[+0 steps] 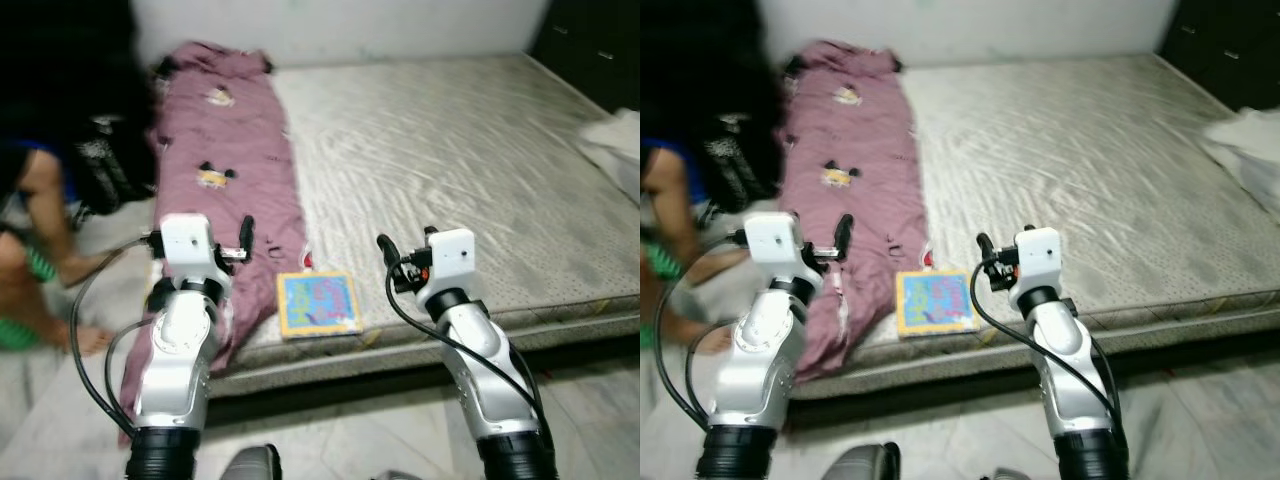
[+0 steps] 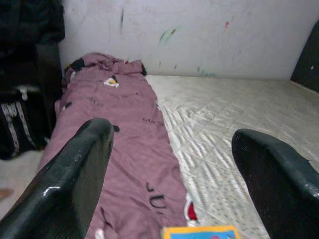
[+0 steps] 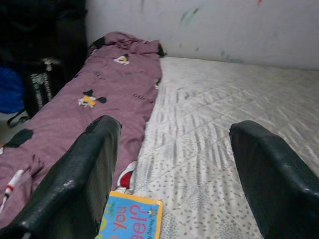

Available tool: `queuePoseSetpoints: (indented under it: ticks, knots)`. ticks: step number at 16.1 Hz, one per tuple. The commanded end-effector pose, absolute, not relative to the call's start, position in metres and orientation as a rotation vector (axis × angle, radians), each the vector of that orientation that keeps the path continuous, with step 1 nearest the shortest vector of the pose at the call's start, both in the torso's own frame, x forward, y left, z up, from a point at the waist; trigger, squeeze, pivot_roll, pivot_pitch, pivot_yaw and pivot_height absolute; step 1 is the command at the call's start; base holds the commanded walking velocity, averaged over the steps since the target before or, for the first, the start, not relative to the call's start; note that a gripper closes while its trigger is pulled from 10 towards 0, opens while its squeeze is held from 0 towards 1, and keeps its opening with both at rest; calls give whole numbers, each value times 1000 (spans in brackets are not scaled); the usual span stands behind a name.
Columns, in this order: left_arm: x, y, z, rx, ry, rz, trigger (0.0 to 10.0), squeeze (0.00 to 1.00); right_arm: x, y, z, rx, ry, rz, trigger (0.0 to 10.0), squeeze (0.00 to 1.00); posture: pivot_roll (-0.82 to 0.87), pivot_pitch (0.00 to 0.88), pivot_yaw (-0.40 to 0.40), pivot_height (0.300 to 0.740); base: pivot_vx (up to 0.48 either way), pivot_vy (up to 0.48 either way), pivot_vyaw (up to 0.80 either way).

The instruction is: Clean up the room

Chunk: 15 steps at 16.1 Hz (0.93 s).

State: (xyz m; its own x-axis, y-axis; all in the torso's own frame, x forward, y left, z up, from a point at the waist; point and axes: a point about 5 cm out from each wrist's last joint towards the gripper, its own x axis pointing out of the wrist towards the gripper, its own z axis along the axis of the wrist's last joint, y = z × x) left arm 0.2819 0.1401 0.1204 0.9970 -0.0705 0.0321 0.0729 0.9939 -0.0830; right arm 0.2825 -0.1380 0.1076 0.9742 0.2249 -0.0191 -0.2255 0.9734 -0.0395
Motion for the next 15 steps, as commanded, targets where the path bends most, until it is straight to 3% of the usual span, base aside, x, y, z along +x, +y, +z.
queuePoseSetpoints:
  ticks: [1, 4, 15]
  knots:
    - [282, 142, 124, -83, -44, -73, 10000, 0, 285, -134, 108, -34, 22, 247, 10000, 0, -25, 0, -21, 740, 0, 0, 0]
    - [278, 145, 126, -94, -52, -73, 10000, 0, 288, -129, 108, -19, 24, 255, 10000, 0, 10, 6, -34, 740, 85, 0, 0]
    - [278, 143, 126, -100, -44, -87, 10000, 0, 292, -131, 110, -16, 22, 252, 10000, 0, 6, 14, -33, 740, 314, 0, 0]
